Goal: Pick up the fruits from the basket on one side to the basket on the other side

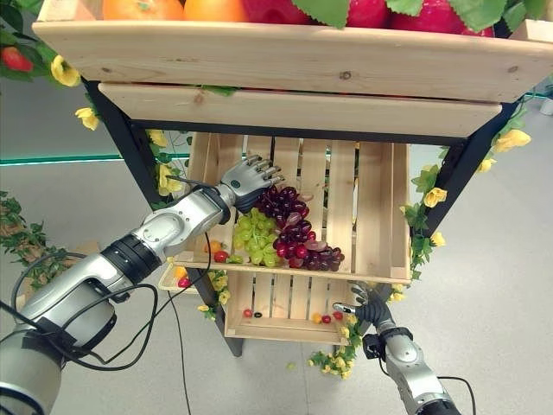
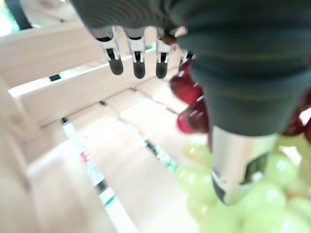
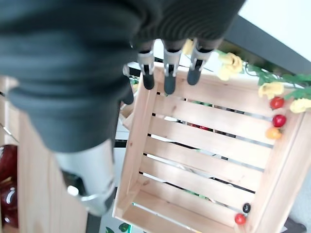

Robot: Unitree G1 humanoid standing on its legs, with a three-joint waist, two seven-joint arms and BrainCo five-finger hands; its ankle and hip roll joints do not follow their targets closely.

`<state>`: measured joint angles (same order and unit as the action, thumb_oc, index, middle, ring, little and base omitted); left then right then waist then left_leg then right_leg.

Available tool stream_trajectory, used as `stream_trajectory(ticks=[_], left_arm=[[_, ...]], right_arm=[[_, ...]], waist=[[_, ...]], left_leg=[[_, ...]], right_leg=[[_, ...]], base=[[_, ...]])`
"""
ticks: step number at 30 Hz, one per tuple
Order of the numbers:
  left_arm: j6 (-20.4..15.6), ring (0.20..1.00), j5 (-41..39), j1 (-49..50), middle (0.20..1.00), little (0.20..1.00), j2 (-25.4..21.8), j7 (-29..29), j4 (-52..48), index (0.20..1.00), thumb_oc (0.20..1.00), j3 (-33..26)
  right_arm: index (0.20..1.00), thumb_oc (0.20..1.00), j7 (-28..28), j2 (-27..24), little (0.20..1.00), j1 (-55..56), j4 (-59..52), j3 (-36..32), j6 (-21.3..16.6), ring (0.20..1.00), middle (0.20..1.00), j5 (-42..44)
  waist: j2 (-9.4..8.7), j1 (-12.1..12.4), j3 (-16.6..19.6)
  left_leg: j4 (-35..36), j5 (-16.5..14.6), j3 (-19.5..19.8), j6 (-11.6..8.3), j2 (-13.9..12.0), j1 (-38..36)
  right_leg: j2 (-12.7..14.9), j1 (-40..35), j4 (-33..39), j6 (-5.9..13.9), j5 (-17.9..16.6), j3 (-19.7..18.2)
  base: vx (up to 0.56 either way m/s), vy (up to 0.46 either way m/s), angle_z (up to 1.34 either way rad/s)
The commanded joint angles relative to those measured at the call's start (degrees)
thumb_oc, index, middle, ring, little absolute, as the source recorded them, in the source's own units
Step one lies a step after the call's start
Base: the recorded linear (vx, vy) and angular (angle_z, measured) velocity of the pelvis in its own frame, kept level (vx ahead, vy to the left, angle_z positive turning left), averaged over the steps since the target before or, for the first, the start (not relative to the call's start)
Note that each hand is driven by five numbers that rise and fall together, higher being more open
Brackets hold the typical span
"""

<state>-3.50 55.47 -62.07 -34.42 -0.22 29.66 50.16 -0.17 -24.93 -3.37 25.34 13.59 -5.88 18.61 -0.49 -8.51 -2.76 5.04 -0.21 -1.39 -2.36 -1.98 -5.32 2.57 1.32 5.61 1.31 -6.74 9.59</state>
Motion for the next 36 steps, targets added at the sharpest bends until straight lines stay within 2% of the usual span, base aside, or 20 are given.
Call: stream_trajectory(ticks=[1, 11, 15, 16, 18, 20, 24, 29, 30, 31, 36], left_arm=[[1.16, 1.000, -0.94, -6.33, 1.000, 1.000, -0.36, 1.46, 3.73, 1.000, 1.000, -1.05], [2.97, 1.000, -5.07, -5.59, 1.000, 1.000, 1.87, 2.58, 8.18, 1.000, 1.000, -4.02], [3.34, 1.000, -13.94, -2.25, 1.000, 1.000, 3.42, 3.64, 7.90, 1.000, 1.000, -8.57], [3.00, 1.000, -20.68, 0.52, 1.000, 1.000, 4.15, 3.71, 6.40, 1.000, 1.000, -12.31], [3.35, 1.000, -28.64, 5.00, 1.000, 1.000, 4.54, 5.40, 4.22, 1.000, 1.000, -18.30], [2.68, 1.000, -33.20, 10.69, 1.000, 1.000, 4.64, 7.01, 0.32, 1.000, 1.000, -22.67], [1.34, 1.000, -32.47, 21.92, 1.000, 1.000, 4.04, 8.01, -9.68, 1.000, 1.000, -27.96], [-2.75, 1.000, -29.28, 34.96, 1.000, 1.000, 2.15, 11.42, -20.17, 1.000, 1.000, -34.32], [-2.73, 1.000, -29.27, 35.06, 1.000, 1.000, 2.13, 11.39, -20.28, 1.000, 1.000, -34.40], [-4.36, 1.000, -28.94, 39.49, 1.000, 1.000, 1.01, 11.15, -24.92, 1.000, 1.000, -36.80], [-7.14, 1.000, -30.47, 50.33, 1.000, 1.000, -0.65, 10.94, -32.57, 1.000, 1.000, -42.40]], right_arm=[[1.000, 1.000, 0.14, -0.40, 1.000, -0.44, -1.34, -4.11, -3.58, 1.000, 1.000, -0.65], [1.000, 1.000, 0.06, 0.02, 1.000, -0.44, -0.77, -3.87, -3.46, 1.000, 1.000, -1.04], [1.000, 1.000, -0.15, 0.71, 1.000, -0.57, -0.65, -4.22, -3.45, 1.000, 1.000, -0.61], [1.000, 1.000, -0.30, 1.20, 1.000, -0.49, -0.65, -4.75, -3.35, 1.000, 1.000, -0.47], [1.000, 1.000, -0.46, 1.88, 1.000, 0.08, -0.72, -5.60, -3.01, 1.000, 1.000, -0.18], [1.000, 1.000, -0.67, 2.43, 1.000, 0.41, -0.60, -6.66, -2.89, 1.000, 1.000, -0.20], [1.000, 1.000, -1.36, 2.97, 1.000, 0.94, -1.10, -8.10, -2.99, 1.000, 1.000, -0.79], [1.000, 1.000, -1.92, 3.73, 1.000, 1.86, -1.70, -9.46, -4.52, 1.000, 1.000, -0.39], [1.000, 1.000, -1.93, 3.71, 1.000, 1.87, -1.73, -9.42, -4.53, 1.000, 1.000, -0.39], [1.000, 1.000, -1.96, 3.85, 1.000, 2.72, -2.00, -10.18, -4.92, 1.000, 1.000, -0.16], [1.000, 1.000, -2.15, 4.23, 1.000, 4.09, -2.58, -11.57, -5.68, 1.000, 1.000, 0.08]], waist=[[-1.93, 1.03, 0.15], [-2.07, 0.98, 0.26], [-2.27, 1.07, 0.13], [-2.45, 1.31, 0.11], [-2.42, 1.57, 0.20], [-2.46, 2.01, 0.07], [-2.67, 2.74, 0.00], [-3.03, 3.80, -0.28], [-3.09, 3.76, -0.37], [-3.16, 4.19, -0.30], [-3.50, 5.35, -0.68]], left_leg=[[-0.27, -1.36, 0.46, -2.03, -1.76, 0.77], [-0.22, -1.12, 0.36, -2.09, -1.90, 0.83], [-0.24, -1.00, 0.32, -2.13, -1.90, 0.87], [-0.25, -0.95, 0.39, -2.10, -1.86, 0.91], [-0.23, -0.96, 0.56, -2.05, -1.80, 0.80], [-0.31, -1.02, 0.72, -1.98, -1.85, 0.78], [-0.40, -1.06, 0.83, -1.83, -1.79, 0.83], [-0.45, -1.06, 1.08, -1.85, -1.74, 0.97], [-0.58, -0.58, 1.07, -1.80, -1.62, 1.26], [-0.46, -1.08, 1.22, -1.88, -1.70, 1.05], [-0.74, -0.57, 1.80, -1.83, -1.49, 1.54]], right_leg=[[2.78, -5.55, -0.61, 7.34, 7.80, 0.67], [2.70, -5.53, -0.61, 7.32, 7.79, 0.74], [2.70, -5.51, -0.61, 7.18, 7.73, 0.77], [2.77, -5.52, -0.61, 7.12, 7.72, 0.92], [2.81, -5.67, -0.61, 6.98, 7.73, 1.04], [2.91, -5.86, -0.61, 6.79, 7.77, 1.12], [2.91, -5.83, -0.61, 6.56, 7.75, 1.09], [2.96, -5.94, -0.61, 6.24, 7.85, 1.20], [3.07, -5.72, -0.61, 6.18, 7.36, 1.23], [2.91, -5.96, -0.61, 6.17, 7.95, 1.33], [3.04, -5.96, -0.61, 5.95, 7.53, 1.93]], base=[[0.00, 0.000, 0.00], [0.00, 0.000, 0.00], [0.00, 0.000, 0.00], [0.00, 0.000, 0.00], [0.00, 0.000, 0.00], [0.00, 0.000, 0.00], [-0.02, -0.003, 0.00], [-0.01, -0.004, 0.01], [0.00, 0.000, 0.00], [-0.04, -0.005, 0.01], [0.00, -0.005, 0.02]])
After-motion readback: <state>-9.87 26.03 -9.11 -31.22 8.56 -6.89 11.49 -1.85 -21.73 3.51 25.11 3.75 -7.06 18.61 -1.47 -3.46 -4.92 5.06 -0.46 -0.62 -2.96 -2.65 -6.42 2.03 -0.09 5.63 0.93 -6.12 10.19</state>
